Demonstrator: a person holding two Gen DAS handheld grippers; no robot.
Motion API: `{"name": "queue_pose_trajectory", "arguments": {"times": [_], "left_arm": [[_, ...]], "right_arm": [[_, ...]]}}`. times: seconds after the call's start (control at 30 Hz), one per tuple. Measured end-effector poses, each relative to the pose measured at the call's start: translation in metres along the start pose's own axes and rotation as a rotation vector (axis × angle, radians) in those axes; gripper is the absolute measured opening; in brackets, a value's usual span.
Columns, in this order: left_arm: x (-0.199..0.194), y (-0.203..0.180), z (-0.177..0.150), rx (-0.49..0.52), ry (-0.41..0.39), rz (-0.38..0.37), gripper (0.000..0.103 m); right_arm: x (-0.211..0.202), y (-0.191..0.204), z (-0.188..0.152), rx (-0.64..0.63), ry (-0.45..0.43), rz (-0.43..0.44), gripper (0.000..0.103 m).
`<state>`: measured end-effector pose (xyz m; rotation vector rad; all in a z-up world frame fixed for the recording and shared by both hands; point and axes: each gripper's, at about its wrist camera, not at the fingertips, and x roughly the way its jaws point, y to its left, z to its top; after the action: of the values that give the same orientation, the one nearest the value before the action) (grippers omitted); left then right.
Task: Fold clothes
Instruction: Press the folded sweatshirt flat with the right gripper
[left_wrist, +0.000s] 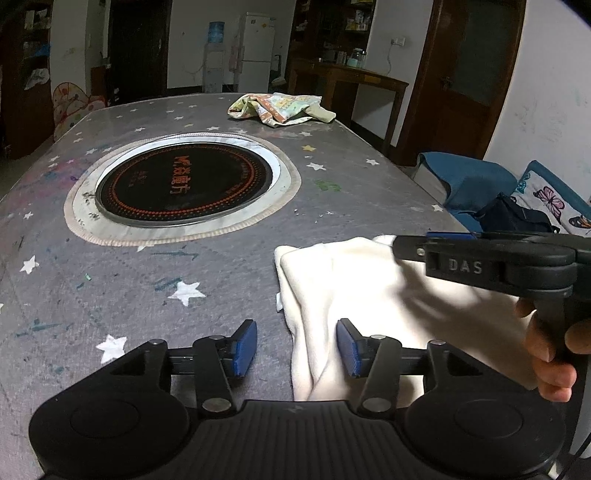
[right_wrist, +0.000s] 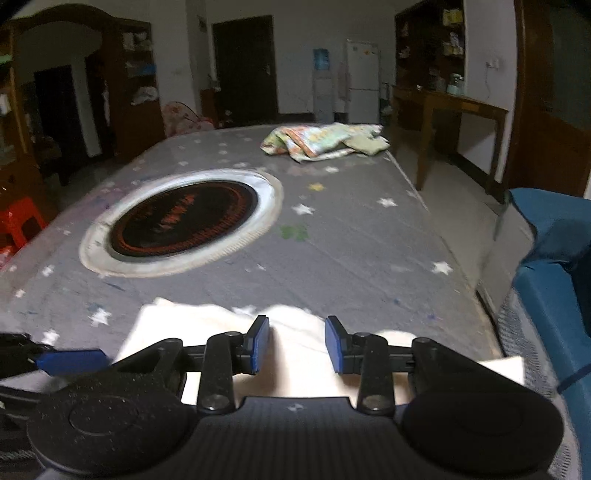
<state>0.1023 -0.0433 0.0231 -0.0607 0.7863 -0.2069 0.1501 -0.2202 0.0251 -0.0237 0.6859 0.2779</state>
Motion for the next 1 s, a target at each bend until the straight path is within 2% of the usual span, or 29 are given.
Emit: {"name": "queue_pose_trajectory", "arguments": {"times": [0.07,0.23,0.5,0.67,0.8,1.0], "left_arm": [[-0.001,0.0,-0.001,0.007,-0.001,0.002,0.052],[-0.004,0.003,-0.004,0.017,-0.003,0.005,0.056],[-0.005,0.006,-0.004,0.008,0.002,0.005,0.061],[-0.006,0.008,-0.005,0.013,0.003,0.012,0.068],[-0.007,0.01,-0.005,0.005,0.008,0.01,0.07],[-0.008,0.011,-0.006,0.002,0.009,0.011,0.071]], "right_arm": [[0.004,0.008,0.001,-0.014,0.006,0.02,0.034],[0.021,0.022,-0.001,-0.06,0.018,0.0,0.034],[0.018,0.024,0.007,-0.06,0.013,0.049,0.034],[0.029,0.036,0.006,-0.134,0.024,0.026,0.036],[0.019,0.035,0.01,-0.124,0.003,0.039,0.035],[-0.006,0.016,-0.001,-0.07,-0.018,0.006,0.035]]}}
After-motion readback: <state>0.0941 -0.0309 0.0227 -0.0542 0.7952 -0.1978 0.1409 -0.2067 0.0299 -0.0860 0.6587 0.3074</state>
